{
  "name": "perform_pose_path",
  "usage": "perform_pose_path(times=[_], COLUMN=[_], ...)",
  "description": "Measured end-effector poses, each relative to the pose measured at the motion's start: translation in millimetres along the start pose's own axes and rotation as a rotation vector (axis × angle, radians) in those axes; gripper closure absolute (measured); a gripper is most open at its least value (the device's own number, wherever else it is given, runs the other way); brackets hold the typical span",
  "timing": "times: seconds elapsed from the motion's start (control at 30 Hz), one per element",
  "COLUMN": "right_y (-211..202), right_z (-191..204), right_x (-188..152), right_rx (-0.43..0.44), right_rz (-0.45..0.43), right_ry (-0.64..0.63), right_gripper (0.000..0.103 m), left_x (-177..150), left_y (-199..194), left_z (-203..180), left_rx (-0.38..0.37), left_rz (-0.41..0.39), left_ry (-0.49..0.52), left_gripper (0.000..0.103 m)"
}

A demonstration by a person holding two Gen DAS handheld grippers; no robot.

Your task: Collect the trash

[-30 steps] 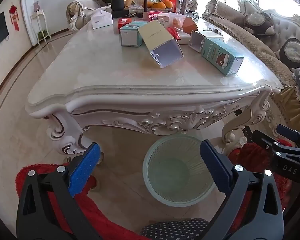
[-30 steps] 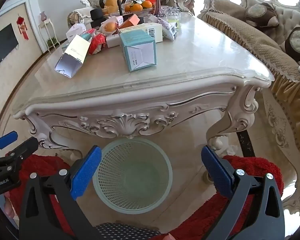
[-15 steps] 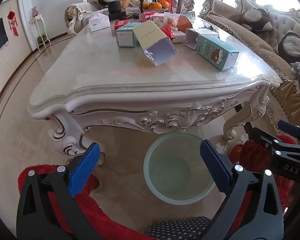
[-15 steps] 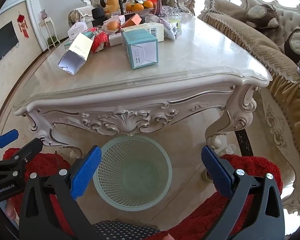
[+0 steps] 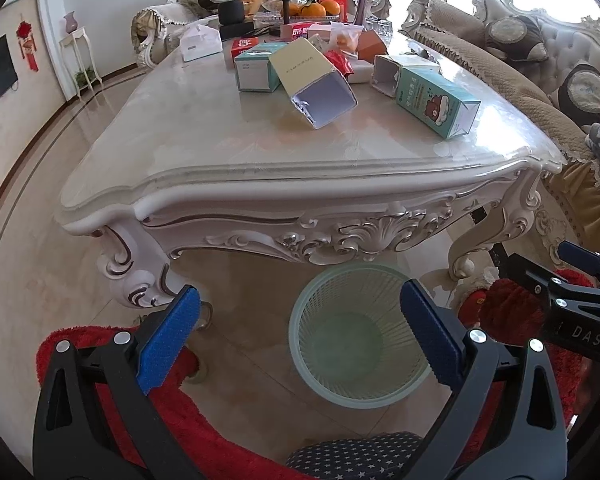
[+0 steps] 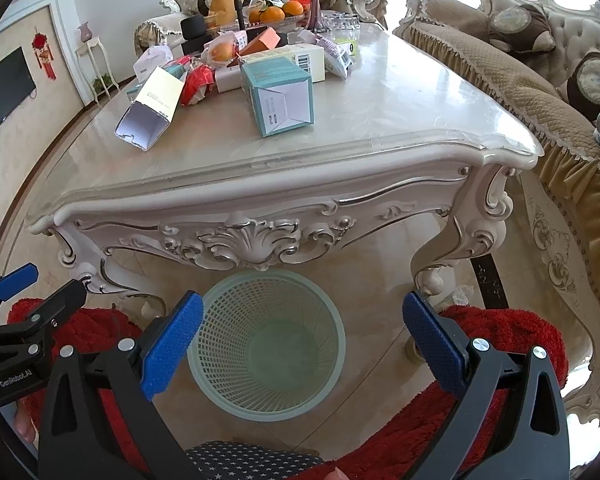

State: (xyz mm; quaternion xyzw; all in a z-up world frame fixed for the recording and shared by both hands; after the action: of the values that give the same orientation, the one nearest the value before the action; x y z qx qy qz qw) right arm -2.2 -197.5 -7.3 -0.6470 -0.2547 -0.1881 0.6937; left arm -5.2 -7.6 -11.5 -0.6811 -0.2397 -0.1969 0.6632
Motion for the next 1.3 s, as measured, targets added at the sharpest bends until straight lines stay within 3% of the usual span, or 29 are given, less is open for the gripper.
perform_pose_path(times=[1.3], right_y=[-6.4], right_z=[-1.2], right_x=[-4.8], right_rx=[-0.006], right_rz=[0.002], right_ry=[0.002], right_gripper=[0.007], left_x=[-5.8], left_y=[0.1], left_z=[-6.0], left_rx=[-0.013], left_rz=[0.014], left_ry=[0.014], left_gripper=[0.006])
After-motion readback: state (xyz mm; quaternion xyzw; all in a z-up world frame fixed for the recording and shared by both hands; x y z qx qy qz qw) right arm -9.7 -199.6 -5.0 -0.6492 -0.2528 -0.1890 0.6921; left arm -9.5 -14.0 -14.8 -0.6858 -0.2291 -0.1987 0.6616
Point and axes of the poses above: each gripper's, at about its wrist camera, not at the fingertips, and y roughly the way its jaws point, z to its left, x to its top, the point moved 1 cm from there along y, roughly the way its jaws point, and after that the axes turned 6 degrees about -y, right-handed, at the moved point
